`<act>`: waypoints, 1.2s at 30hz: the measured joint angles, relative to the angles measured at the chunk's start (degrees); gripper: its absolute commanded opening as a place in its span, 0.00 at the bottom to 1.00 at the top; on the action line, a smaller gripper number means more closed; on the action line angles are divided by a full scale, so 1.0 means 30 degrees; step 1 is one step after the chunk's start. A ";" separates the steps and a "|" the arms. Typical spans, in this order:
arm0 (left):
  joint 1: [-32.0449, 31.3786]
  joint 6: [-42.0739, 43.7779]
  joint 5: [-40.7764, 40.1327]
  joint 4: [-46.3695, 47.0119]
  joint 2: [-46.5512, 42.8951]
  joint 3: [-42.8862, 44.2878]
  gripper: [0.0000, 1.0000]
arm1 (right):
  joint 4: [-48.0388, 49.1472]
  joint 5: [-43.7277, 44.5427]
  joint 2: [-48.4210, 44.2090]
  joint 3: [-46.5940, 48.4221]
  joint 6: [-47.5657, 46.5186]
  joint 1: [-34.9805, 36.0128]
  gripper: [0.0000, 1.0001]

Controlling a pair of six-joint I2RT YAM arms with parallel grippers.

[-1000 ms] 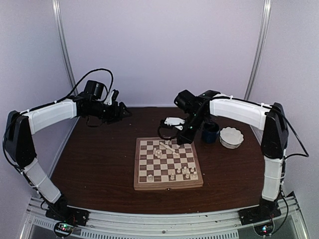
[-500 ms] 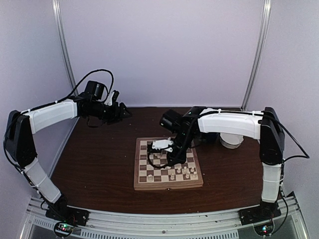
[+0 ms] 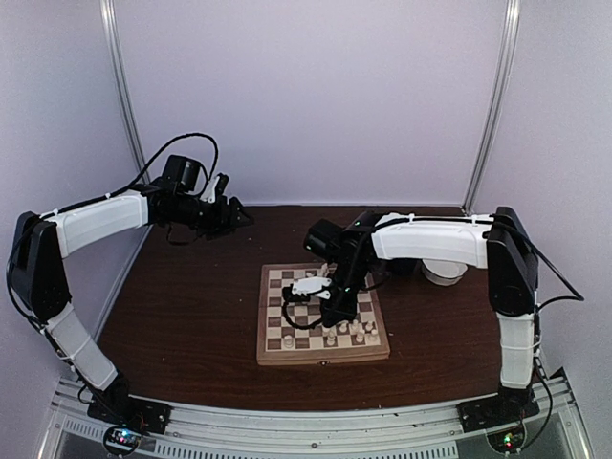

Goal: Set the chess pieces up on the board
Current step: Place the pawn at e2.

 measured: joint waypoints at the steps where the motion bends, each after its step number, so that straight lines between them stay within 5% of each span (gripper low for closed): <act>1: 0.0000 0.0000 0.0000 0.0000 0.0000 0.0000 0.70 | 0.0000 0.0000 0.0000 0.0000 -0.0007 0.0000 0.07; 23: 0.0000 -0.0029 0.0087 0.0000 0.0000 0.0000 0.70 | 0.0000 0.0109 0.0000 -0.0342 -0.0036 0.0000 0.08; 36: 0.0000 -0.0051 0.0124 0.0000 0.0000 0.0000 0.70 | -0.0029 0.0466 -0.0036 -0.0393 -0.0051 -0.0102 0.30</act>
